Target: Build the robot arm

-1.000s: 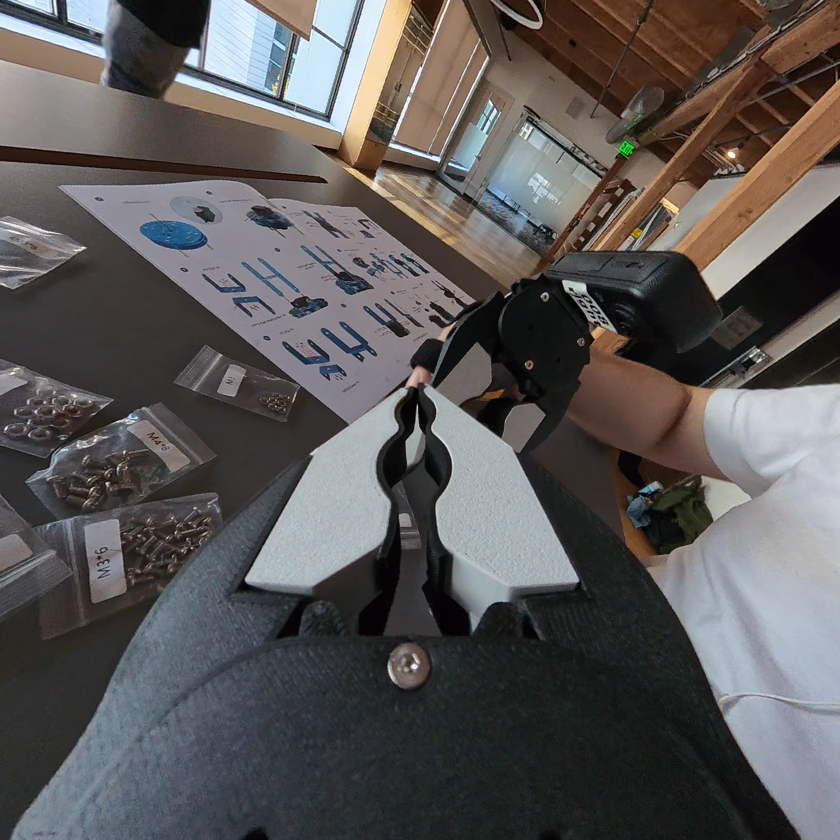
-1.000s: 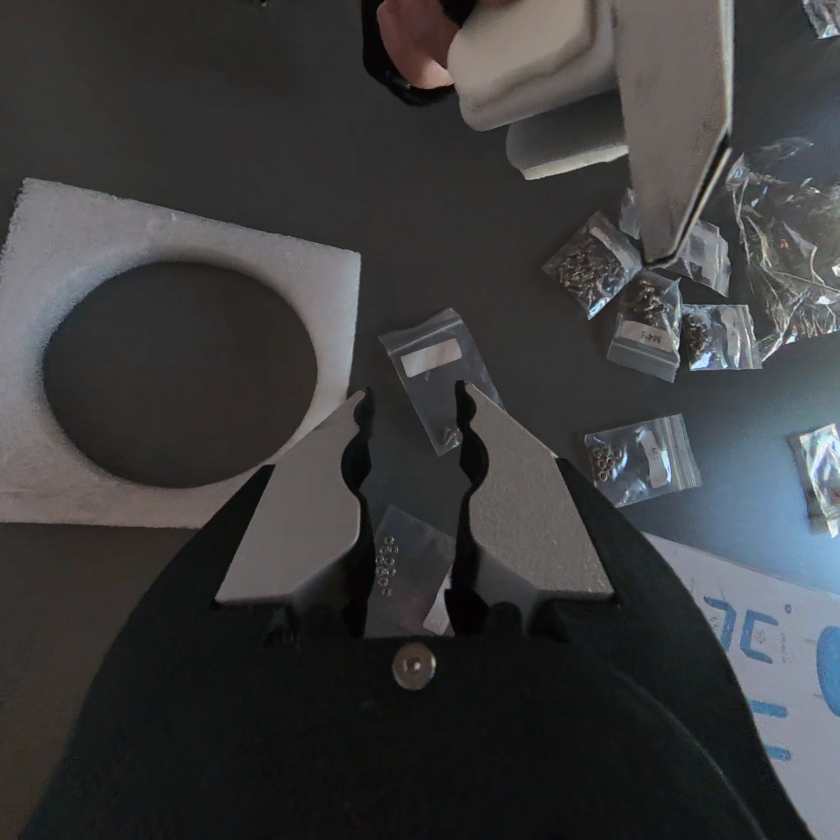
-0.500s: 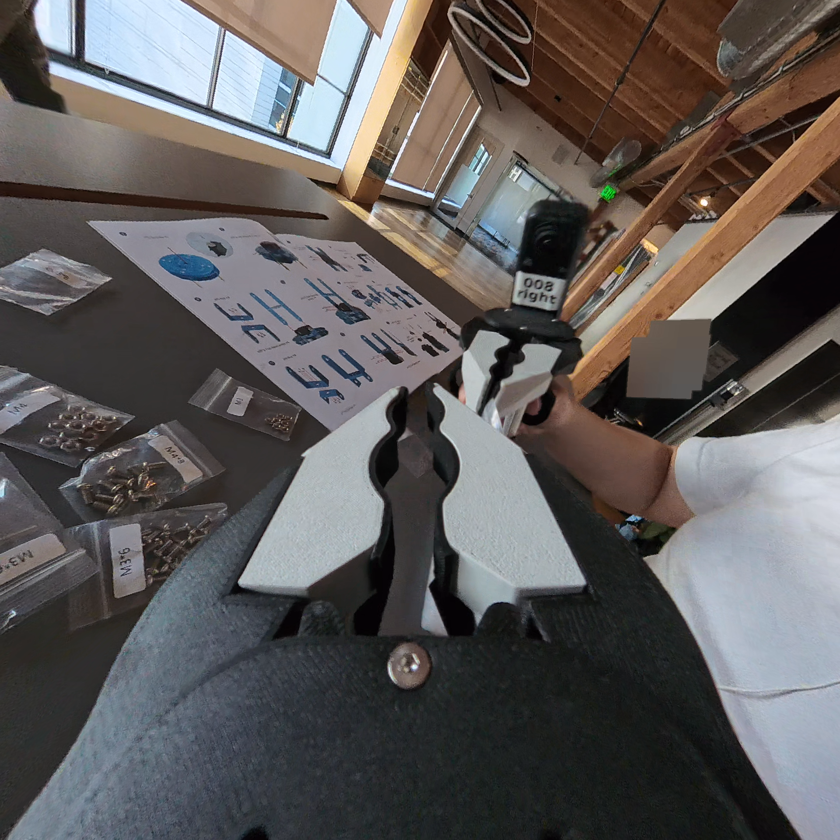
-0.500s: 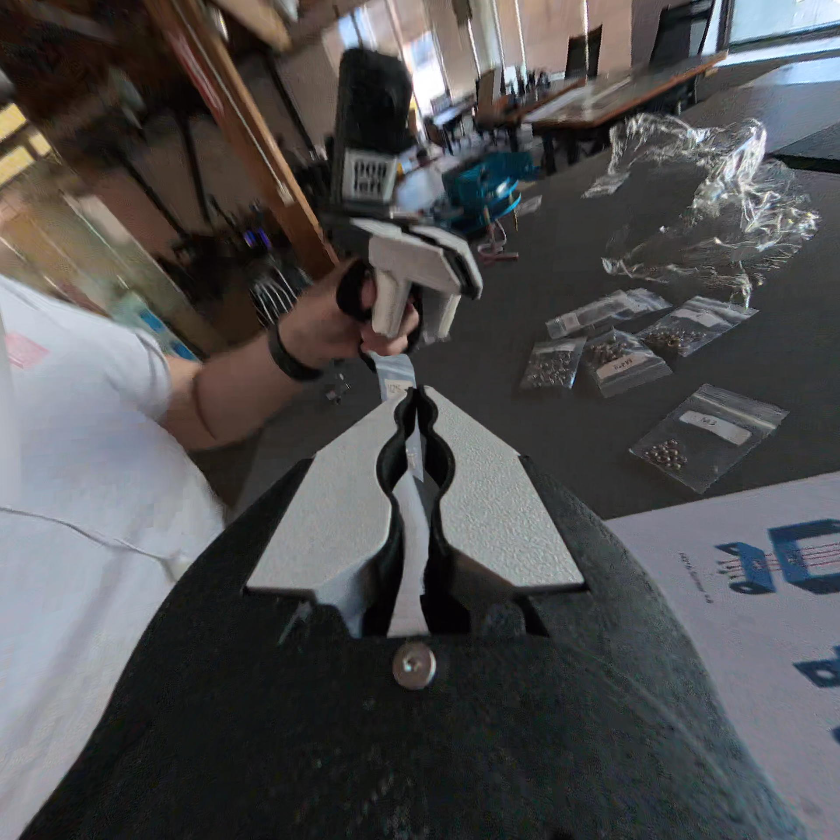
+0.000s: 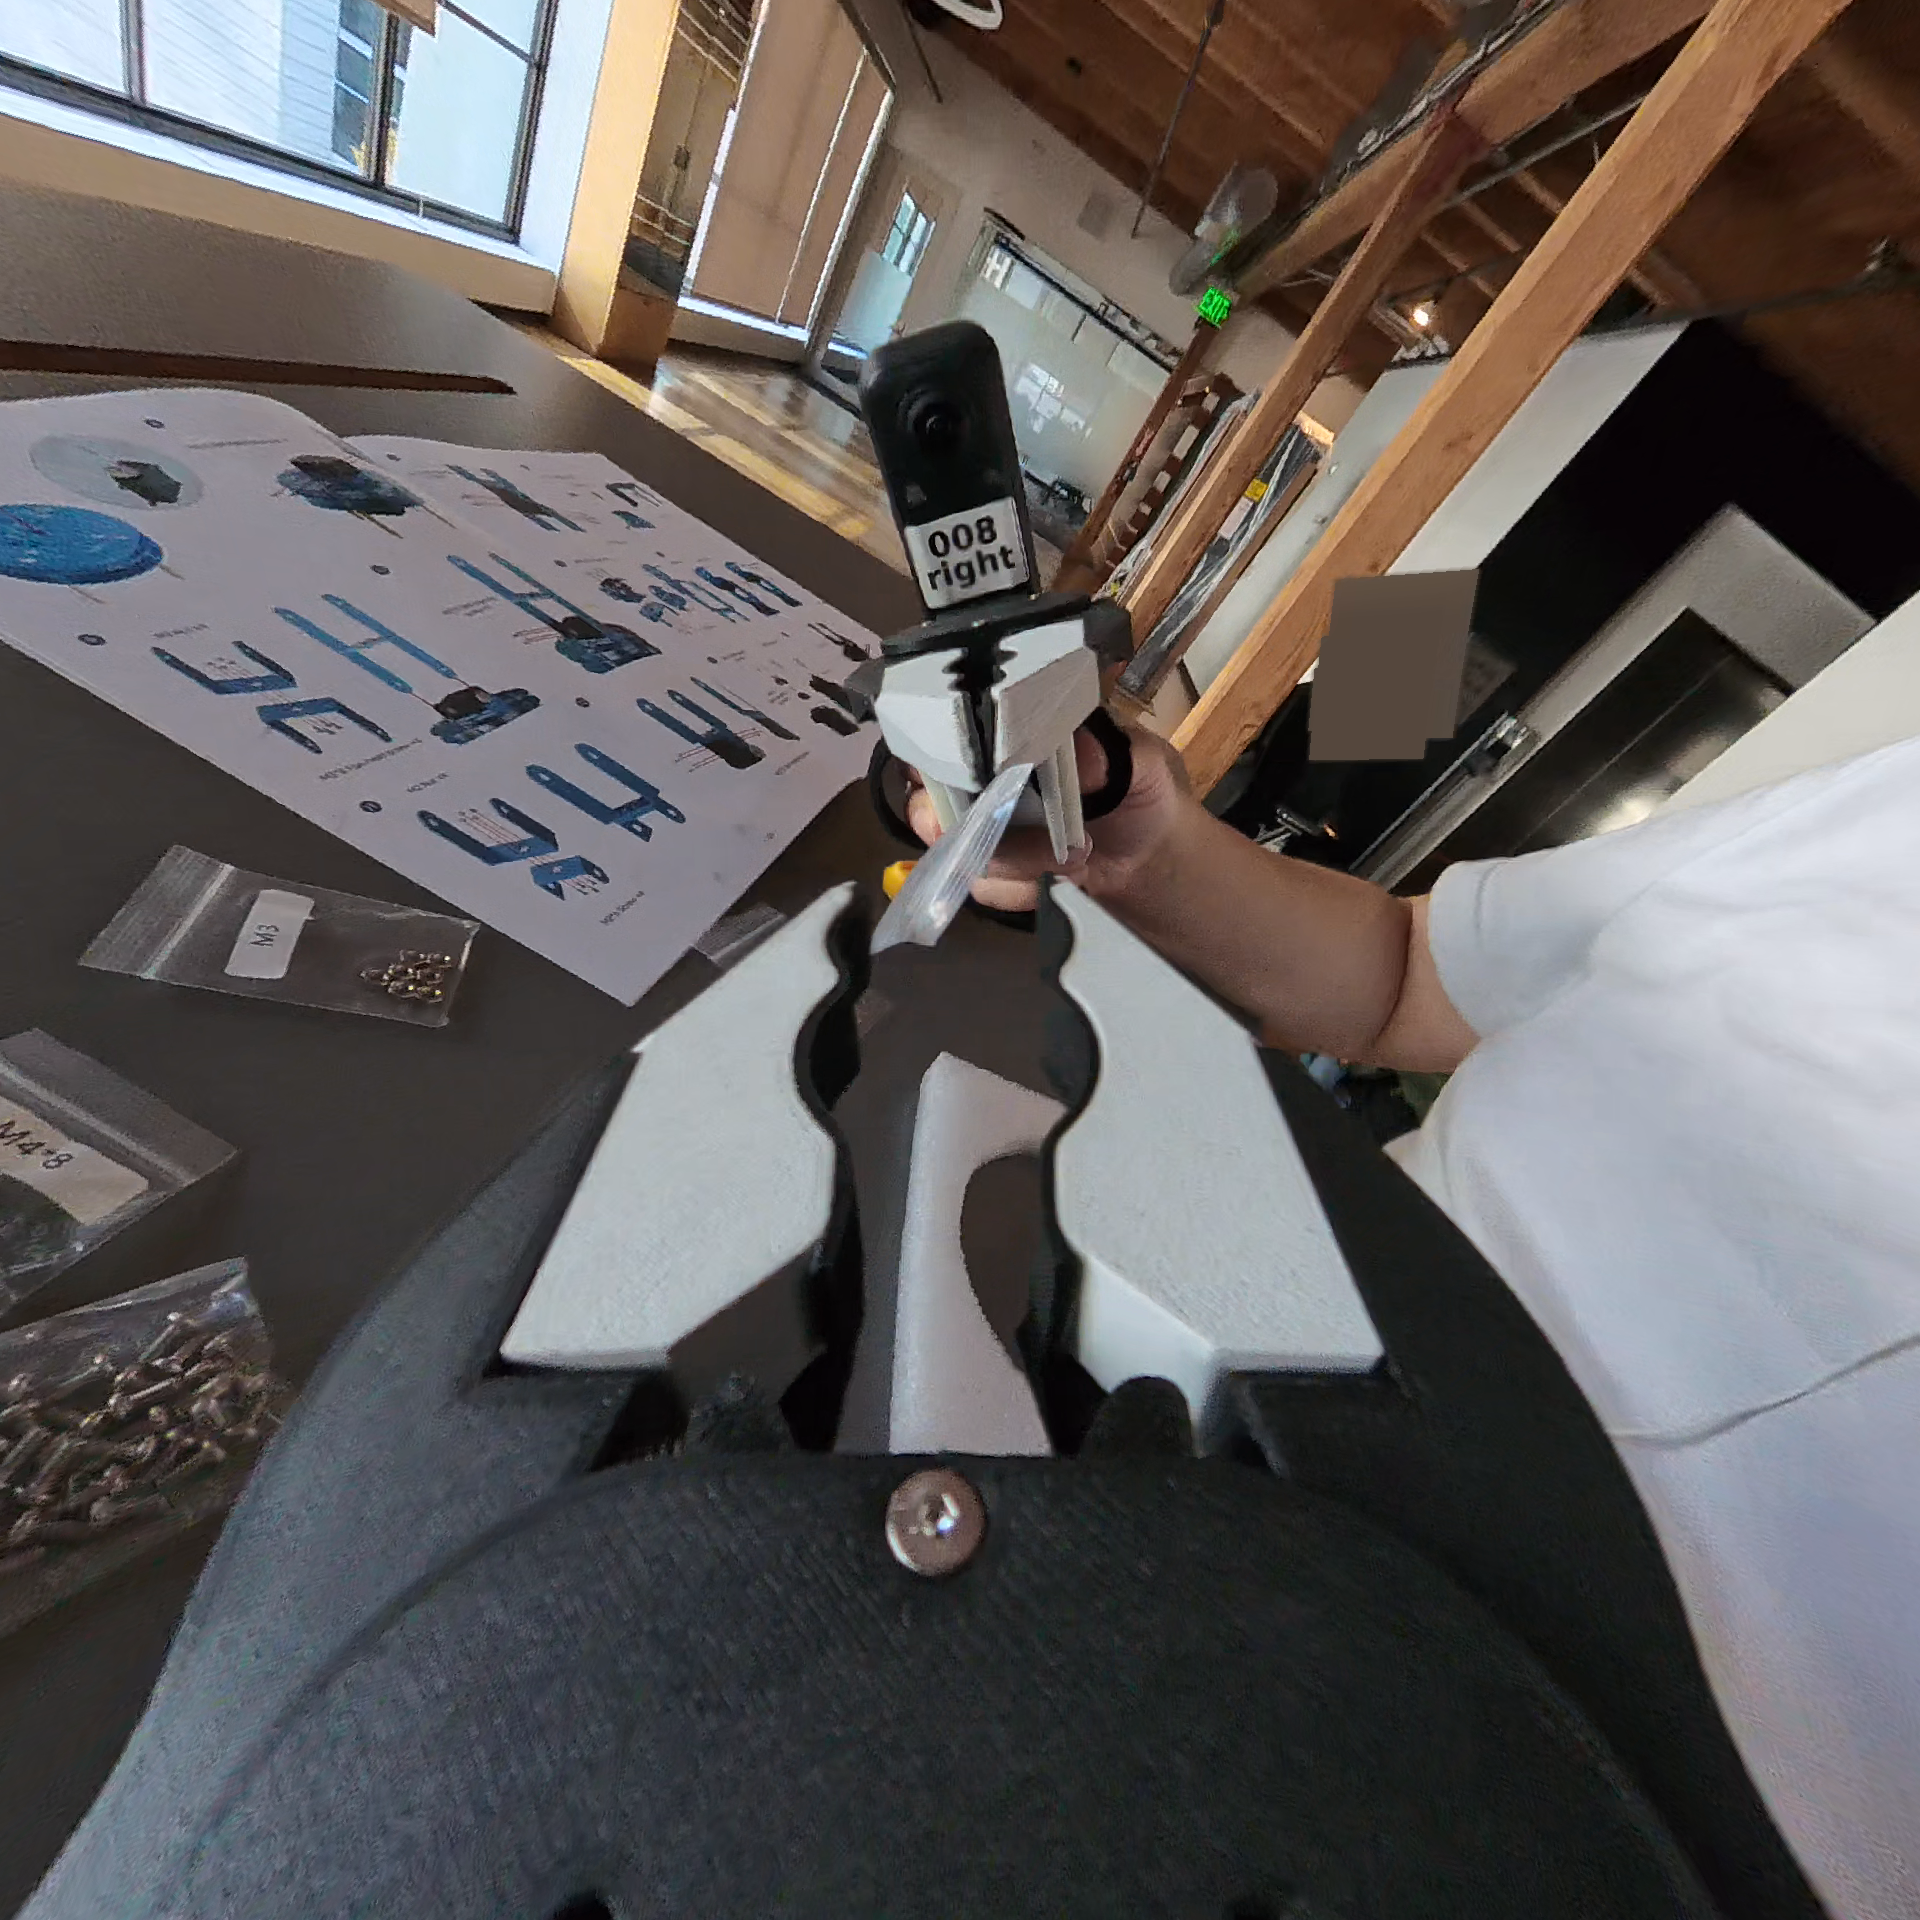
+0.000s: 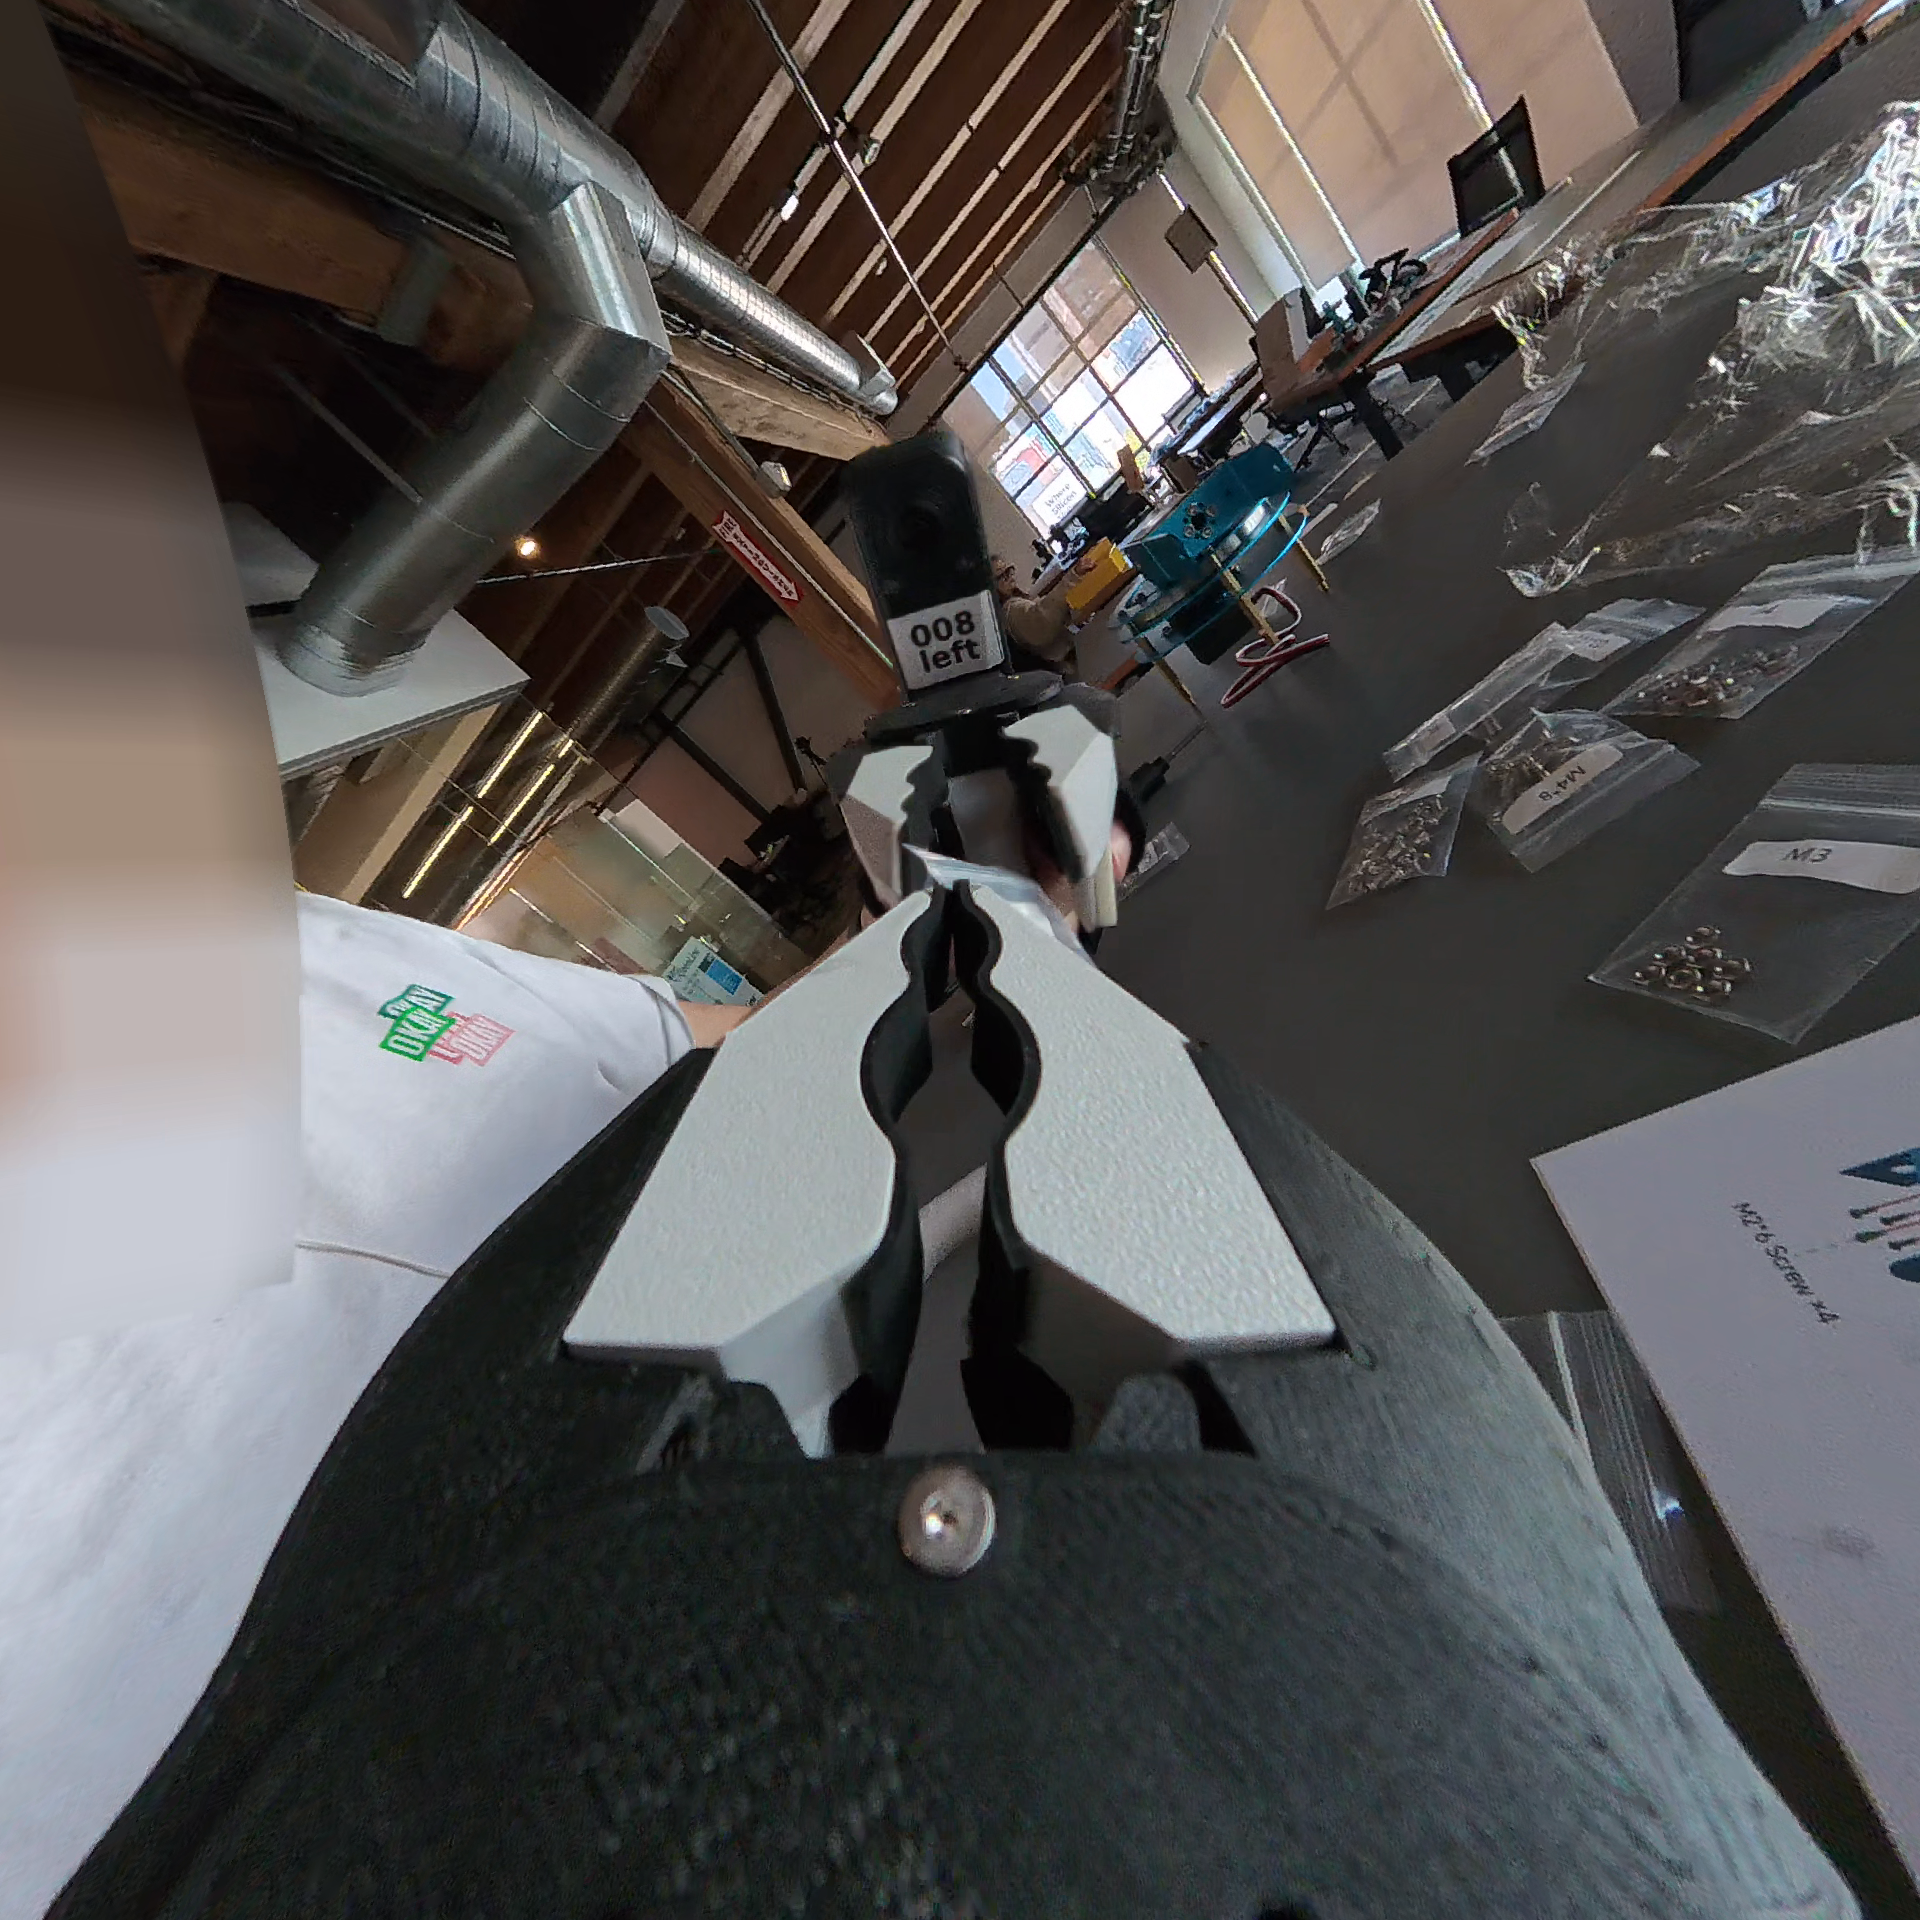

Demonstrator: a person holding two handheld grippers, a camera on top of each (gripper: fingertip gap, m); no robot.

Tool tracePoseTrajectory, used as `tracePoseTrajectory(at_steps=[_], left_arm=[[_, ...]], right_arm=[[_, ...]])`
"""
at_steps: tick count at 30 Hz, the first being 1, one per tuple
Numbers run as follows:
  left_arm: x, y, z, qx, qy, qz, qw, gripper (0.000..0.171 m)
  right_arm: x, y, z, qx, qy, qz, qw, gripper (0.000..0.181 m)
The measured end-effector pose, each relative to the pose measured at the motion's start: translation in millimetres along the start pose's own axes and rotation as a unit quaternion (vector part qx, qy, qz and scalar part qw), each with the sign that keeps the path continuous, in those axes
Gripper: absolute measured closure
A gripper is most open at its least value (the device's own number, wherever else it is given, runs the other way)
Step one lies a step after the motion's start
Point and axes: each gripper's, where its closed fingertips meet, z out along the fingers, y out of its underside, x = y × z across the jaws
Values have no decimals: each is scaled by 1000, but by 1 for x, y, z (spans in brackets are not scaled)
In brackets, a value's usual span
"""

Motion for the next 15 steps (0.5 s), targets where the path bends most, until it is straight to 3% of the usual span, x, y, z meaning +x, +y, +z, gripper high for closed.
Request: tracePoseTrajectory(at_steps=[1,2,8,11,15], left_arm=[[-1,6,2,-13,-1,6,1000,166],[-7,9,3,-21,-15,6,1000,171],[-6,13,2,-34,2,-25,999,171],[-11,22,2,-74,-27,7,997,171],[-8,28,5,-89,-19,9,996,171]], right_arm=[[3,2,1,-4,4,3,1000,181],[6,5,1,-13,11,4,1000,181],[22,10,-6,-40,62,-58,996,181],[20,10,-2,-48,76,-85,992,156],[19,25,11,-87,68,-86,990,159]])
